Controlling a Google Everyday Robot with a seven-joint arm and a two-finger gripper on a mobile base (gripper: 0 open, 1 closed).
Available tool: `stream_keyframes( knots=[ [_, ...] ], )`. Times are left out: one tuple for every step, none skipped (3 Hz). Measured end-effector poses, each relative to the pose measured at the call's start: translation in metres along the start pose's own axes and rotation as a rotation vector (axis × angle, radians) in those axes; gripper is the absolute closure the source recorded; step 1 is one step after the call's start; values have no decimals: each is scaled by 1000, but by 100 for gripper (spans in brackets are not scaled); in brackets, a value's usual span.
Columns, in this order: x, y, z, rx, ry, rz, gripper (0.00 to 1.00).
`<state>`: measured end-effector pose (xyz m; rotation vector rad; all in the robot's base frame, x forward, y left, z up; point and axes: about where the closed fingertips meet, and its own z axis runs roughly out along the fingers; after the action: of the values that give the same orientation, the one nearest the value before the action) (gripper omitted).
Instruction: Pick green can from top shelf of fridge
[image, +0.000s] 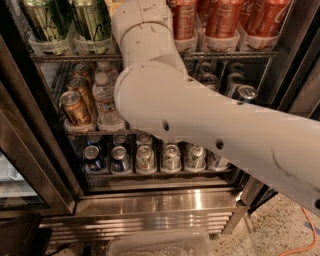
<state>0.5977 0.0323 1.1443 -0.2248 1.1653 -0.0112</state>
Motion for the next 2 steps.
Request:
stream_keyframes(
  knots=[
    [0,-19,-17,4,32,-14,100],
    [13,-40,-44,-18,125,-33,100]
  ],
)
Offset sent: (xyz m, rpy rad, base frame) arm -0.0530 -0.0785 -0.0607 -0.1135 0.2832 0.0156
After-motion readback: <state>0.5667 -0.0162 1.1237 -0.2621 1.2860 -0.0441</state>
